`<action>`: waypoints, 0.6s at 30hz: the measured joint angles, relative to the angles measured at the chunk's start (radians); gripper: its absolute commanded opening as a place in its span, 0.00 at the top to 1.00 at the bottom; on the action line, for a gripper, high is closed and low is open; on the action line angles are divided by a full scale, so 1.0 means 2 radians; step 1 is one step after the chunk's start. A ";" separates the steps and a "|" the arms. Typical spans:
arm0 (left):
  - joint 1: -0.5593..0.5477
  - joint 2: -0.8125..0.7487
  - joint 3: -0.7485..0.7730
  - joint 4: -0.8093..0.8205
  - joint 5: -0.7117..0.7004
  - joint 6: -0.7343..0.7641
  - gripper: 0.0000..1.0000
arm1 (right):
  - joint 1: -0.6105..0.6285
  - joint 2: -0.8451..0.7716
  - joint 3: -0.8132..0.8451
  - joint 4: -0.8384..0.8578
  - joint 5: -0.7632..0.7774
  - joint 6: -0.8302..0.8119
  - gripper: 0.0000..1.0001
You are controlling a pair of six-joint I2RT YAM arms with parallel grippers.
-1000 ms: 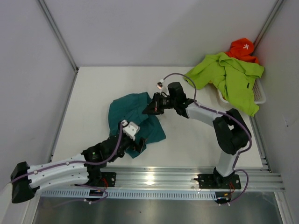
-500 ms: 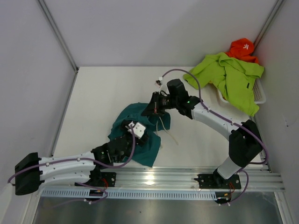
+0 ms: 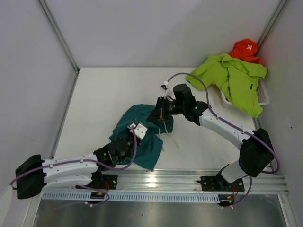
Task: Fold and stack the shorts
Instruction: Flatten the shorts out
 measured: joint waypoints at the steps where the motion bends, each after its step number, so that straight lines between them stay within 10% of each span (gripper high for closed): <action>1: 0.001 0.000 0.000 0.000 0.007 -0.001 1.00 | -0.001 -0.002 -0.003 0.000 -0.001 0.000 0.73; 4: 0.002 -0.001 -0.002 0.000 0.019 -0.004 1.00 | -0.010 -0.010 -0.022 0.013 -0.007 0.005 0.27; 6: 0.002 -0.005 -0.008 0.002 0.023 -0.007 1.00 | -0.019 -0.017 -0.039 0.022 -0.006 0.002 0.14; 18: 0.039 -0.113 -0.049 -0.003 0.024 -0.040 1.00 | -0.078 -0.119 -0.138 -0.023 0.153 -0.085 0.18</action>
